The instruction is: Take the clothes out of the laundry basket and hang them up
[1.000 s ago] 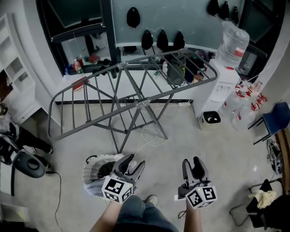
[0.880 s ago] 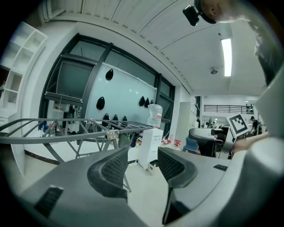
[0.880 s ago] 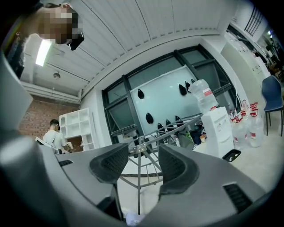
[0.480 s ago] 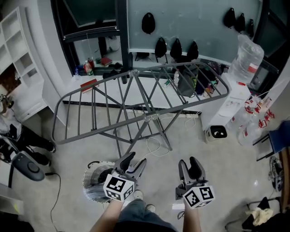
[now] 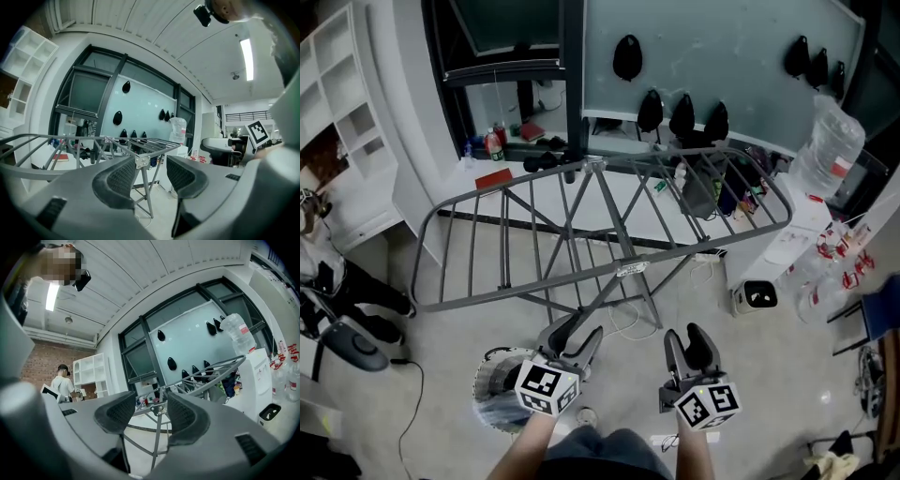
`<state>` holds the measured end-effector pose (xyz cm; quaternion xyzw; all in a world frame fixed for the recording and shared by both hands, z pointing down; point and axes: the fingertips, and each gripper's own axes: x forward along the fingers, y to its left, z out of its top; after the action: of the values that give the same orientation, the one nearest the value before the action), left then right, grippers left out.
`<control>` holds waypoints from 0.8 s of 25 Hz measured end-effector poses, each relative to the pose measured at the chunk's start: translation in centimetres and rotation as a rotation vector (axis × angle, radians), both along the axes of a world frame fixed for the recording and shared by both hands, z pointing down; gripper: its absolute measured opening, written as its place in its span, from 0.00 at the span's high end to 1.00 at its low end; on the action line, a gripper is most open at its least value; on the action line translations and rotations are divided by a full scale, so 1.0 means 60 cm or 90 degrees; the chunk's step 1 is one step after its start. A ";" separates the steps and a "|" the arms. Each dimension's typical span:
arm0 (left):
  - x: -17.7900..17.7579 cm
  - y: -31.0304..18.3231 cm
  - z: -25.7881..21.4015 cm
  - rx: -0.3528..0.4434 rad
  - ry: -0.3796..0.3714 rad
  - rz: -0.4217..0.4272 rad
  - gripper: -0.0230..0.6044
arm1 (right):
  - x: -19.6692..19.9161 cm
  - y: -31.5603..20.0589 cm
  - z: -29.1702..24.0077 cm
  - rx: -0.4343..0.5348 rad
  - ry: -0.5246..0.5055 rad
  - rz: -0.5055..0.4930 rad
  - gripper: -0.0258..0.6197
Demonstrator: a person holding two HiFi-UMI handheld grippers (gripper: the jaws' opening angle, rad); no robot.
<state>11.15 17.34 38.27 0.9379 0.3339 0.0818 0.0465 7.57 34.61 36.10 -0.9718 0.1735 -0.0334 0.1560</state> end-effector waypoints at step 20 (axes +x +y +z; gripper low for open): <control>0.026 -0.160 0.024 -0.009 -0.023 -0.250 0.64 | 0.129 -0.178 0.010 -0.020 -0.010 -0.270 0.64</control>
<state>12.73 7.75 39.73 0.9830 0.1440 0.0858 0.0745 15.30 23.95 36.70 -0.9156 0.3722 -0.0755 0.1319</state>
